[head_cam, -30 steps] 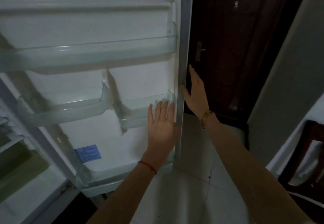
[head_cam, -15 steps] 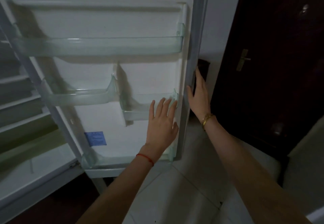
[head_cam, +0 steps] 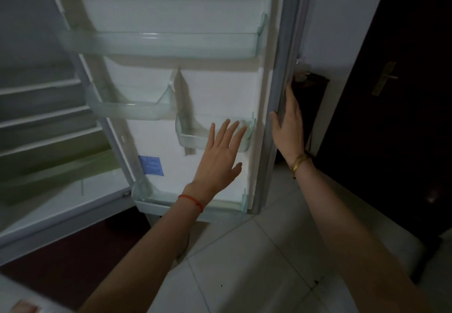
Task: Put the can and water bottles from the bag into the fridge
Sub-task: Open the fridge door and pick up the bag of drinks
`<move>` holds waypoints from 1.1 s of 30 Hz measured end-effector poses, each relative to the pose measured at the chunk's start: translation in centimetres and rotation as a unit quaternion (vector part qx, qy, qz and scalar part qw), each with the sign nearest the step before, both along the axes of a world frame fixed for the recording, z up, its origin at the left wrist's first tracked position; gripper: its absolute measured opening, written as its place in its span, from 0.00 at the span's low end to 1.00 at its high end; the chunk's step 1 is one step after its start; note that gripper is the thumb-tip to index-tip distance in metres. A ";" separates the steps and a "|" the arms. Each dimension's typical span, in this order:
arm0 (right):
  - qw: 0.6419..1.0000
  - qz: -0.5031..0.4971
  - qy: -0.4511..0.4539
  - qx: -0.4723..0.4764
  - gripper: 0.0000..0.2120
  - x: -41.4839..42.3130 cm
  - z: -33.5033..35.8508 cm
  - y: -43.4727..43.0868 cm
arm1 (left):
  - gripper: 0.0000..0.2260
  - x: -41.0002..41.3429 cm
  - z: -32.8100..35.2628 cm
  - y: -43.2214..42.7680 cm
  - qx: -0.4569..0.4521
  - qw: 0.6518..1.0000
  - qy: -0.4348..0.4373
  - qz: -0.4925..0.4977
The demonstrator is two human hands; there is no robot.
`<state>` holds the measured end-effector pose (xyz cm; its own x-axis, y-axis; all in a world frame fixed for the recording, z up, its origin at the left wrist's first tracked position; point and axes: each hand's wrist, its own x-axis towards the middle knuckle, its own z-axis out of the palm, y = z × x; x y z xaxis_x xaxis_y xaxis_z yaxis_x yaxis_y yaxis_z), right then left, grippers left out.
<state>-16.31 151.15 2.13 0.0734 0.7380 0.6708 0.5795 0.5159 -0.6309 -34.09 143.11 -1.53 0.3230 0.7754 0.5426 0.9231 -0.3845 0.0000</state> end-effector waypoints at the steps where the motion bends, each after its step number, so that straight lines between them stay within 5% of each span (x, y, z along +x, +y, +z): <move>1: 1.000 0.011 -0.002 -0.006 0.33 0.2 -0.1 -0.2 | 0.38 -0.2 0.0 -0.4 -0.003 1.000 -0.004 0.003; 13: 0.999 0.011 -0.018 0.046 0.28 -1.9 -0.8 -6.1 | 0.38 -4.7 0.4 -7.3 -0.010 0.985 -0.161 0.060; 21: 0.987 0.138 -0.077 0.000 0.26 -8.8 -1.9 -12.2 | 0.38 -11.0 -0.1 -15.5 -0.033 0.967 -0.237 0.085; 33: 0.914 0.344 -0.184 -0.113 0.29 -23.4 -4.7 -21.8 | 0.35 -23.6 -2.0 -30.6 -0.039 0.921 -0.305 0.240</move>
